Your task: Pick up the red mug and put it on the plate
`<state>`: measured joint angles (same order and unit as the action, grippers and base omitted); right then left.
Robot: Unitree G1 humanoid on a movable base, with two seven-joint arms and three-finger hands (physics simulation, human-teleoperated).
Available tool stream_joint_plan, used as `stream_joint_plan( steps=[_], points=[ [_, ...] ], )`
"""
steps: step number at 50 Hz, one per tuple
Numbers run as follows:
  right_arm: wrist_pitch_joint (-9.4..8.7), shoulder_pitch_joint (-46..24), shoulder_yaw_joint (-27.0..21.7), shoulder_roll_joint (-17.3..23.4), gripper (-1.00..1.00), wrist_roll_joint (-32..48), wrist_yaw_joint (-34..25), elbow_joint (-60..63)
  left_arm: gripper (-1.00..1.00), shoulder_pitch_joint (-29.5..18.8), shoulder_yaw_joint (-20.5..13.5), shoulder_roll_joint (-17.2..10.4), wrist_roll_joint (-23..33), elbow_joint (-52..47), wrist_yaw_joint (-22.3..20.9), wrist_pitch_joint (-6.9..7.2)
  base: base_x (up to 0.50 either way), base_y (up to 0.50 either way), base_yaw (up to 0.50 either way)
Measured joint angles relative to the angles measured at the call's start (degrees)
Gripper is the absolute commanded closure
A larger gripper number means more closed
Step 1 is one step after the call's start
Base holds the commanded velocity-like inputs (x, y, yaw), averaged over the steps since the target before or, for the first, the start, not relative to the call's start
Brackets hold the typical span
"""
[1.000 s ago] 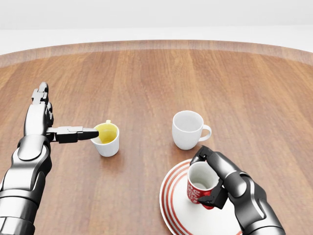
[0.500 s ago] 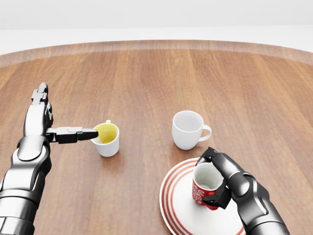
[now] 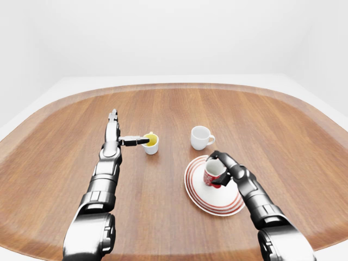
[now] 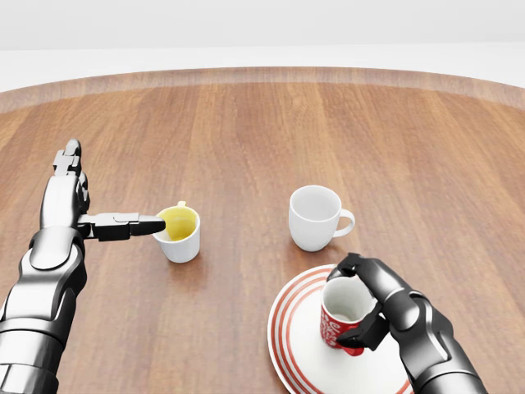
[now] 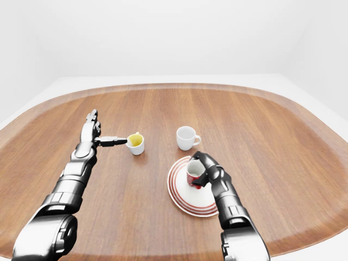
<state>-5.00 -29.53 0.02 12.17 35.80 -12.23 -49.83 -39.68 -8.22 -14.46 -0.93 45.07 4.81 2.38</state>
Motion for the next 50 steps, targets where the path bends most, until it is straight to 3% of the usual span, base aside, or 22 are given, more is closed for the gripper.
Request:
stream_joint_plan(
  steps=[1,31,41,50],
  points=[
    [0.0,0.0,0.0,0.0,-1.0,0.1,0.0,-0.1,-1.0,0.0,0.0,0.0,0.0,0.0,0.0,0.01,0.0,0.0,0.0],
    [0.0,0.0,0.1,-0.2,-1.0,2.1,-0.4,-0.5,-1.0,0.0,-0.1,-0.1,-0.2,-0.5,-0.1,0.49,0.0,0.0,0.0],
    [0.0,1.3,-0.2,-0.1,-1.0,3.6,-4.4,8.1,-1.0,-0.2,-0.1,-0.2,-0.2,-0.3,-0.2,0.53,0.0,0.0,0.0],
    [0.0,2.6,-0.5,-0.3,-1.0,6.3,-9.8,18.9,-1.0,0.2,-0.1,-0.2,-0.2,-1.6,-0.3,1.47,0.0,0.0,0.0]
  ],
)
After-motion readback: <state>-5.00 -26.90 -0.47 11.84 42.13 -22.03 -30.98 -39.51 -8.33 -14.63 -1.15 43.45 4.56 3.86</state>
